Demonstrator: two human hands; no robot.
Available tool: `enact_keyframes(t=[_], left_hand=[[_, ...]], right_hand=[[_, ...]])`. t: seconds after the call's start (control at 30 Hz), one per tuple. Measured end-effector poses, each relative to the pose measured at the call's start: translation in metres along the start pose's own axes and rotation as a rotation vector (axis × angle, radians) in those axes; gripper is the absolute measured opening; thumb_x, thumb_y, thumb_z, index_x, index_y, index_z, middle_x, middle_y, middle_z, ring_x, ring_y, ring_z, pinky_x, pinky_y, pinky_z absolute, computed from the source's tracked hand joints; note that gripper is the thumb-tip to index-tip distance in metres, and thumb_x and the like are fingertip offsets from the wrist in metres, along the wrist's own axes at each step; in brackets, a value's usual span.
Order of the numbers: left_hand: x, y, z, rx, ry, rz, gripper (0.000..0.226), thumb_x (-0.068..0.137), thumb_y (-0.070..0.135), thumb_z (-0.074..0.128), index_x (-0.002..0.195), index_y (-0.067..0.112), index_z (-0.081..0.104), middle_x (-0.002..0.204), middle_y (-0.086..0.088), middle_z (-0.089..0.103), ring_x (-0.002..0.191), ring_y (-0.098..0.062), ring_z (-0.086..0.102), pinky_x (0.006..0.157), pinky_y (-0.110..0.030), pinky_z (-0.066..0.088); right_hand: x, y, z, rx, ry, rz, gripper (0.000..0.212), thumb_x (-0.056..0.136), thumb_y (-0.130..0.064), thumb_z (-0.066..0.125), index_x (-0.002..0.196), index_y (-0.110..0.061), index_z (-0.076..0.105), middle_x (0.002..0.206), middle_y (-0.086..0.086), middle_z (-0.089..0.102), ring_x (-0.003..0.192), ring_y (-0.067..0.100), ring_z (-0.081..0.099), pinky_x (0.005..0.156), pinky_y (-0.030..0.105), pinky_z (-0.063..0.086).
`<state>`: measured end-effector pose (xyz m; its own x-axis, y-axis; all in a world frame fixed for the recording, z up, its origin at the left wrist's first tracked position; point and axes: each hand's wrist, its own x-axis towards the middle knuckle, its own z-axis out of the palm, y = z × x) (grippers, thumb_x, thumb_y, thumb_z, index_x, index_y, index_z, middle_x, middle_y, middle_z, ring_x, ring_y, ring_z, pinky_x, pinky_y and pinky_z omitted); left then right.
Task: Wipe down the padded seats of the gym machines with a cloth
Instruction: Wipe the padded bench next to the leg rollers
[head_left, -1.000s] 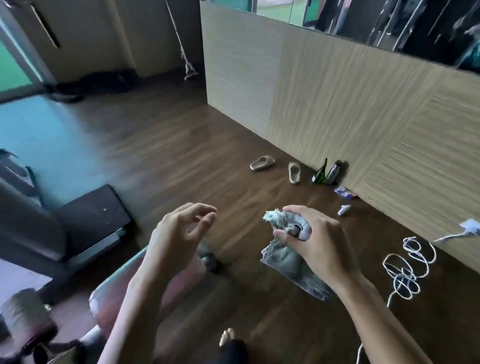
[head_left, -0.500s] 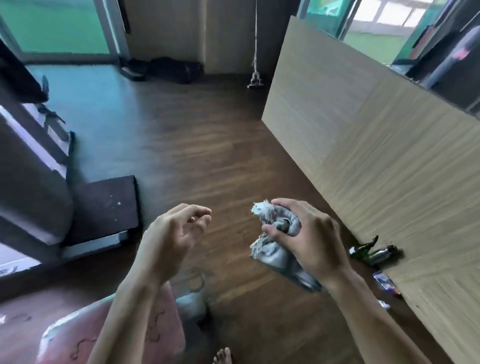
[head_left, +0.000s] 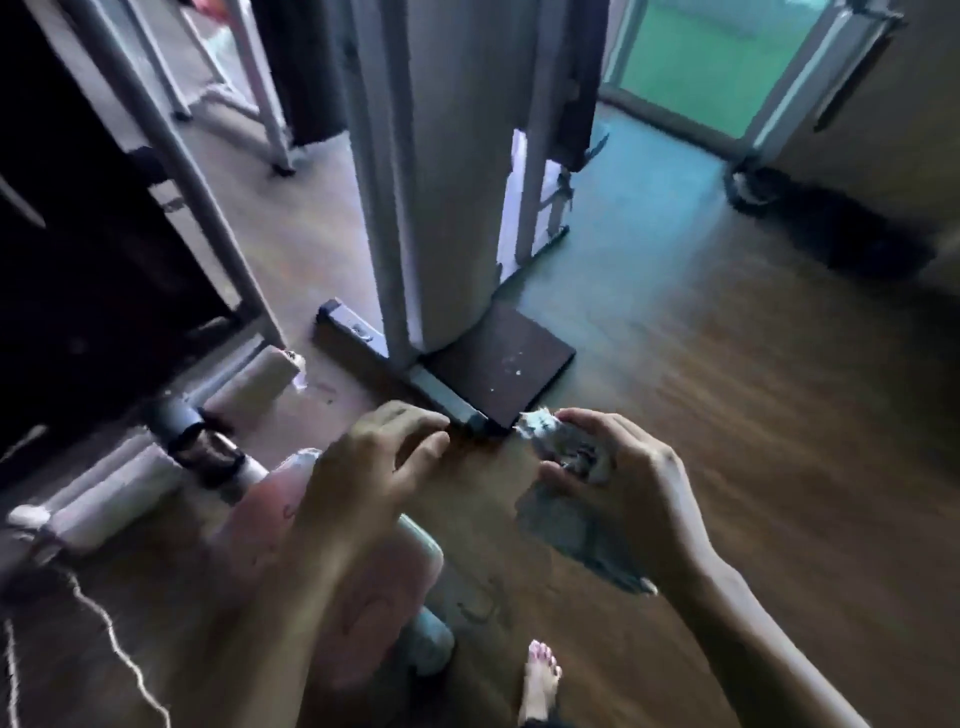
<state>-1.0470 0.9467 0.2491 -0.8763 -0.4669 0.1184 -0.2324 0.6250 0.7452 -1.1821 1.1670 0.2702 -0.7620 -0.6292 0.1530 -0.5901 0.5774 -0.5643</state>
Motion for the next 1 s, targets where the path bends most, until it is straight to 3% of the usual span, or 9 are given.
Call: enact_keyframes(t=[0.1,0.17,0.3,0.53,0.63,0.7,0.8,0.9,1.0], left_hand=[[-0.007,-0.002,0.003,0.022,0.165,-0.144,0.038,0.093,0.056,0.045,0.110,0.034,0.070,0.110,0.025,0.065,0.101,0.003,0.062,0.089,-0.025,0.051],[-0.020,-0.008,0.003,0.078,0.288,-0.218,0.034,0.096,0.053,0.047,0.110,0.033,0.070,0.111,0.023,0.066,0.103,0.000,0.064,0.091,-0.032,0.052],[-0.075,-0.032,0.009,0.096,0.477,-0.362,0.015,0.098,0.029,0.062,0.106,0.026,0.074,0.106,0.020,0.067,0.103,0.007,0.061,0.086,-0.014,0.046],[-0.178,-0.111,0.054,0.030,0.585,-0.675,0.011,0.097,0.027,0.065,0.099,0.032,0.075,0.104,0.022,0.067,0.098,-0.002,0.065,0.080,-0.026,0.050],[-0.203,-0.153,0.082,-0.039,0.653,-0.740,0.011,0.097,0.024,0.066,0.098,0.029,0.076,0.103,0.016,0.069,0.100,-0.005,0.064,0.081,-0.025,0.049],[-0.217,-0.185,0.107,-0.103,0.705,-0.775,0.017,0.093,0.034,0.063,0.099,0.026,0.076,0.104,0.012,0.069,0.101,-0.009,0.065,0.081,-0.021,0.047],[-0.237,-0.240,0.154,-0.206,0.824,-0.790,0.023,0.084,0.046,0.058,0.095,0.033,0.073,0.101,0.007,0.066,0.097,-0.009,0.063,0.085,-0.020,0.045],[-0.258,-0.298,0.203,-0.276,0.873,-0.840,0.013,0.088,0.032,0.061,0.096,0.030,0.070,0.101,0.012,0.059,0.098,-0.013,0.061,0.096,-0.032,0.048],[-0.274,-0.348,0.233,-0.288,0.899,-0.900,0.036,0.081,0.042,0.055,0.106,0.022,0.070,0.106,0.010,0.058,0.108,-0.022,0.061,0.103,-0.038,0.046]], right_hand=[[0.051,0.008,0.020,0.075,-0.110,-0.192,0.048,0.076,-0.060,0.073,0.117,-0.037,0.067,0.111,-0.017,0.070,0.091,0.012,0.070,0.076,0.037,0.059],[0.072,0.009,0.039,0.111,-0.166,-0.293,0.045,0.076,-0.051,0.080,0.116,-0.035,0.068,0.110,-0.015,0.070,0.089,0.014,0.070,0.074,0.038,0.059],[0.079,0.015,0.086,0.207,-0.327,-0.393,0.044,0.077,-0.048,0.082,0.117,-0.033,0.069,0.112,-0.016,0.070,0.092,0.011,0.069,0.078,0.036,0.058],[0.040,0.022,0.184,0.222,-0.524,-0.530,0.052,0.076,-0.067,0.067,0.118,-0.036,0.064,0.110,-0.017,0.068,0.090,0.010,0.067,0.075,0.036,0.057],[0.021,0.031,0.229,0.205,-0.564,-0.555,0.052,0.076,-0.066,0.070,0.118,-0.037,0.063,0.109,-0.017,0.067,0.089,0.012,0.066,0.074,0.037,0.057],[0.005,0.040,0.259,0.206,-0.580,-0.573,0.052,0.076,-0.066,0.070,0.119,-0.038,0.062,0.109,-0.017,0.067,0.089,0.012,0.066,0.073,0.039,0.057],[-0.027,0.062,0.312,0.203,-0.606,-0.579,0.049,0.077,-0.062,0.073,0.118,-0.037,0.062,0.109,-0.018,0.066,0.088,0.010,0.065,0.073,0.037,0.057],[-0.067,0.082,0.368,0.112,-0.683,-0.606,0.052,0.077,-0.066,0.069,0.122,-0.040,0.061,0.112,-0.018,0.065,0.090,0.008,0.064,0.074,0.032,0.055],[-0.090,0.092,0.418,0.036,-0.671,-0.669,0.053,0.081,-0.063,0.070,0.127,-0.038,0.061,0.116,-0.015,0.064,0.093,0.015,0.066,0.070,0.030,0.052]])
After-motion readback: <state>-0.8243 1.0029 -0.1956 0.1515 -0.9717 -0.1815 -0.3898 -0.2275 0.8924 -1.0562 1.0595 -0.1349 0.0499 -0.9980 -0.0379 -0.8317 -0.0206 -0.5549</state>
